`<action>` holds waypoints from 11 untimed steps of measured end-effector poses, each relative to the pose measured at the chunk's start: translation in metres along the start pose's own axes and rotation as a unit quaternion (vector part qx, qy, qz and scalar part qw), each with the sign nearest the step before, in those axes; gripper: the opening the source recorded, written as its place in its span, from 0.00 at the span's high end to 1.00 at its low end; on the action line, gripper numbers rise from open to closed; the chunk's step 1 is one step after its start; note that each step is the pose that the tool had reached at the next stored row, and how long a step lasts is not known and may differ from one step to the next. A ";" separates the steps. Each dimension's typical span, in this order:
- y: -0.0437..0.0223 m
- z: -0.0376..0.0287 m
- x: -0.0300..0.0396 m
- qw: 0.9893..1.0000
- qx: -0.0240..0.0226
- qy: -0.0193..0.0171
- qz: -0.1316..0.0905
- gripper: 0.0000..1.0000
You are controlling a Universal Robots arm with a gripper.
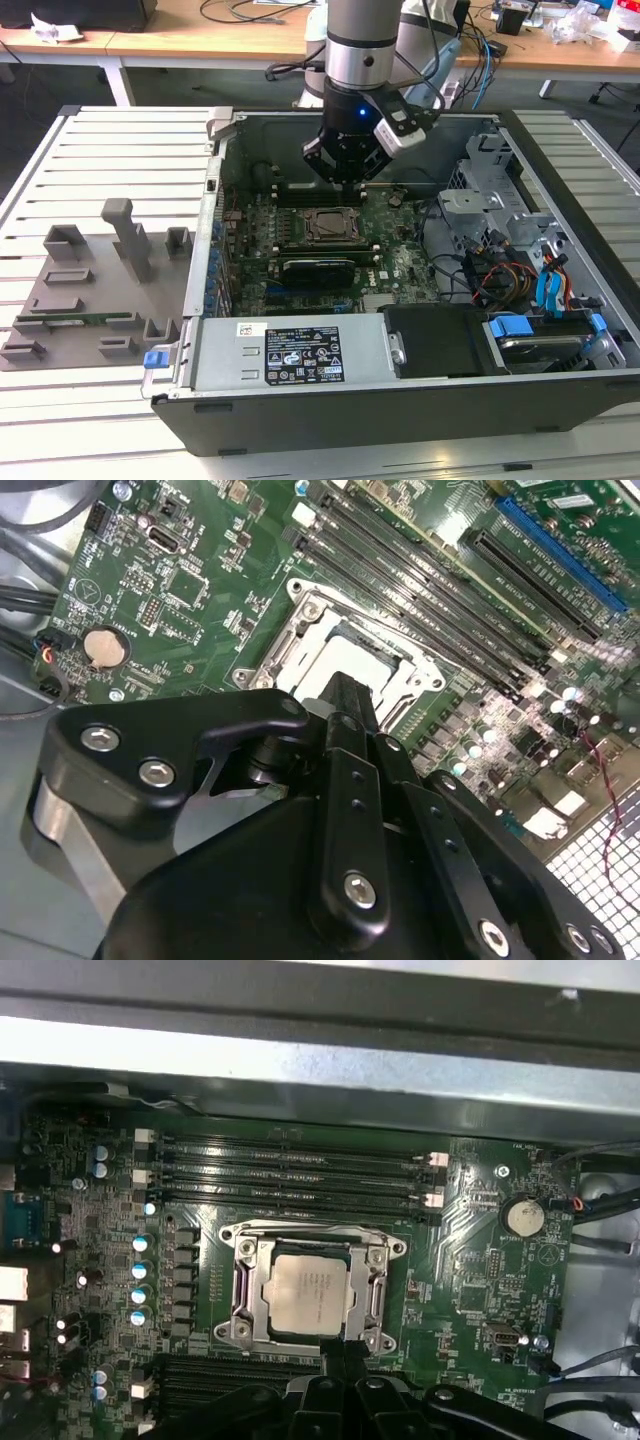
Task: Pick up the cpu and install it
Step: 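Install the second cpu locking lever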
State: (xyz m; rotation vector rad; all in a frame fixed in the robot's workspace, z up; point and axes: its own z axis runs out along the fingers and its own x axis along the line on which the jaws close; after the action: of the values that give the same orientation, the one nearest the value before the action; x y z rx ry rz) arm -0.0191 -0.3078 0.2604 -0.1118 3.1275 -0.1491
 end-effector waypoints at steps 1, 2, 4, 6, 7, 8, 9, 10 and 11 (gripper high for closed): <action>-0.0022 0.0004 0.0001 1.000 0.000 0.000 0.000 0.89; -0.0050 0.0008 0.0003 1.000 0.000 0.000 0.000 0.89; -0.0101 0.0015 0.0007 1.000 0.000 0.000 0.000 0.89; -0.0145 0.0022 0.0011 1.000 0.000 0.000 0.000 0.89; -0.0163 0.0024 0.0012 1.000 0.000 0.000 0.000 0.89; -0.0174 0.0026 0.0013 1.000 0.000 0.000 0.000 0.89; -0.0186 0.0028 0.0014 1.000 0.000 0.000 0.000 0.89; -0.0205 0.0031 0.0015 1.000 0.000 0.000 0.000 0.89; -0.0230 0.0036 0.0016 1.000 0.000 0.000 0.000 0.89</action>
State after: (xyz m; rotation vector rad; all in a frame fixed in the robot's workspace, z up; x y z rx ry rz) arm -0.0190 -0.3311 0.2590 -0.1121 3.1274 -0.1489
